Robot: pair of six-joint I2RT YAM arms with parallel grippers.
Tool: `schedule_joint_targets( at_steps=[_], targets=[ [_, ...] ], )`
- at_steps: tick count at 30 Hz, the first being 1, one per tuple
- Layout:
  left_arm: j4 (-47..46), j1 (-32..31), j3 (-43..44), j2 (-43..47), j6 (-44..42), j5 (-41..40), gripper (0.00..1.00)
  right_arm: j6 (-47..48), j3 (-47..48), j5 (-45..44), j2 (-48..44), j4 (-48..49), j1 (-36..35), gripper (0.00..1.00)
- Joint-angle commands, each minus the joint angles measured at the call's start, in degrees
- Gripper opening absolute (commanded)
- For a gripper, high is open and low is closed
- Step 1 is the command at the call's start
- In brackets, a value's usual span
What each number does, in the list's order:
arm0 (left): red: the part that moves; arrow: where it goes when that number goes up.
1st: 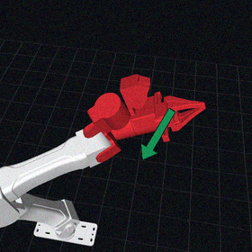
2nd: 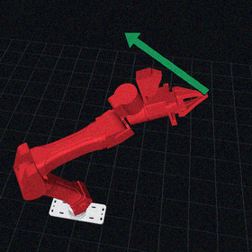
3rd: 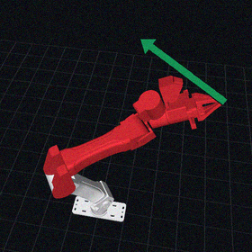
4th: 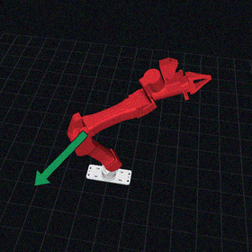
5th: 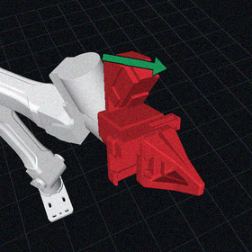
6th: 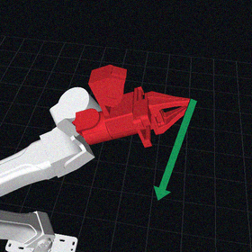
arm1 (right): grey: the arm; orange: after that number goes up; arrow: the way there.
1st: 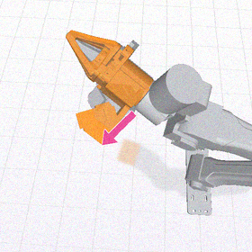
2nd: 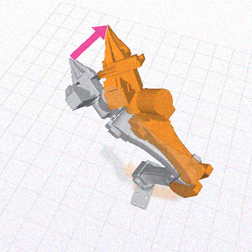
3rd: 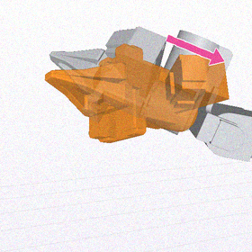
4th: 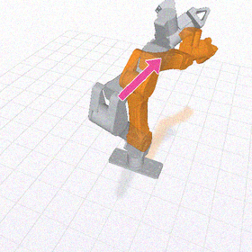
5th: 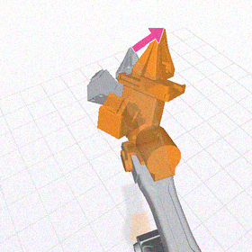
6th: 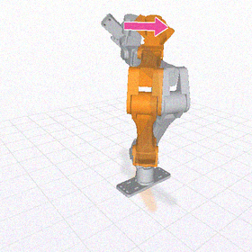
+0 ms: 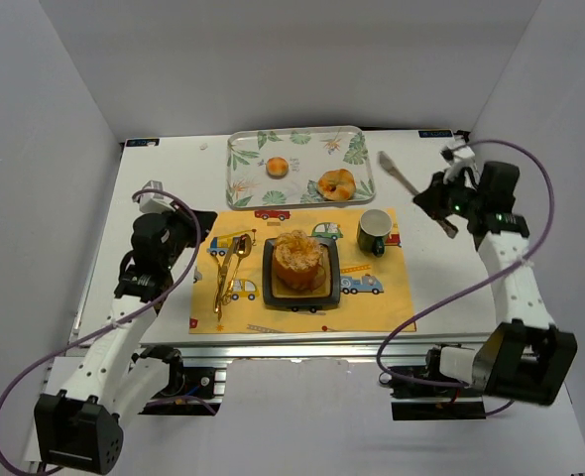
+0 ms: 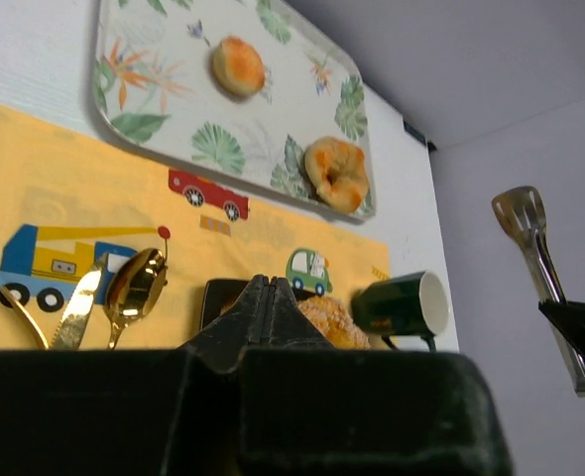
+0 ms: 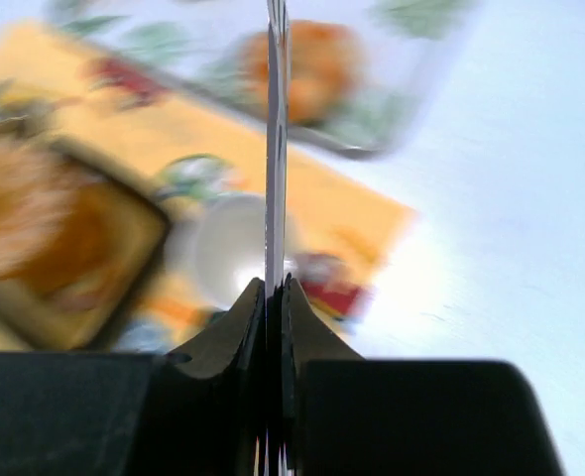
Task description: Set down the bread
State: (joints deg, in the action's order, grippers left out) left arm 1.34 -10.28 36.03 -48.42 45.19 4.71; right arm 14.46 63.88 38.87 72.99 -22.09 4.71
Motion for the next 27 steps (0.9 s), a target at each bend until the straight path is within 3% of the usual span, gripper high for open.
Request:
schedule_joint_targets(
  at_steps=[1,2,3,6,8,12,14,15,16,19,23,27],
  targets=[
    [-0.9,-0.18,0.97,-2.89,-1.24,7.31,0.02,-6.63,-13.29,-21.59,-5.12,25.46,3.9,0.0],
    [-0.99,-0.44,1.58,-4.91,-1.42,8.2,0.09,-6.11,-21.0,-28.43,-5.23,29.95,4.16,0.0],
    [-0.91,-0.87,1.93,-5.97,-1.68,9.69,0.26,-4.28,-23.68,-29.46,-3.66,35.56,5.04,0.0],
    [1.02,-4.03,4.13,-9.84,-4.66,10.23,0.62,-4.69,-25.73,-28.94,3.61,35.19,7.41,0.0],
    [2.34,-7.1,5.53,-11.77,-5.98,9.97,0.71,-6.45,-25.82,-29.11,6.62,36.32,8.82,0.0],
    [4.54,-11.51,8.09,-16.08,-7.92,7.34,0.75,-4.45,-23.29,-28.85,13.56,35.36,10.58,0.05],
    [4.02,-13.26,8.09,-16.88,-7.84,6.11,0.76,-1.21,-21.26,-27.19,15.33,30.8,11.02,0.23],
    [3.41,-14.14,8.09,-17.66,-7.49,5.49,0.76,0.99,-19.68,-27.79,16.64,27.66,11.28,0.47],
    [3.31,-14.15,8.18,-17.93,-7.4,5.49,0.76,1.01,-18.19,-27.62,17.27,25.19,11.37,0.61],
    [3.4,-15.29,8.62,-18.46,-7.48,4.08,0.77,3.29,-13.27,-29.81,17.63,19.21,11.64,0.89],
    [3.23,-15.47,8.7,-18.72,-7.66,4.08,0.77,3.73,-10.36,-35.52,13.77,16.11,11.64,0.9],
    [1.74,-15.73,9.06,-19.51,-7.92,6.44,0.77,2.6,-5.88,-33.7,10.6,12.96,11.55,0.89]
  ],
)
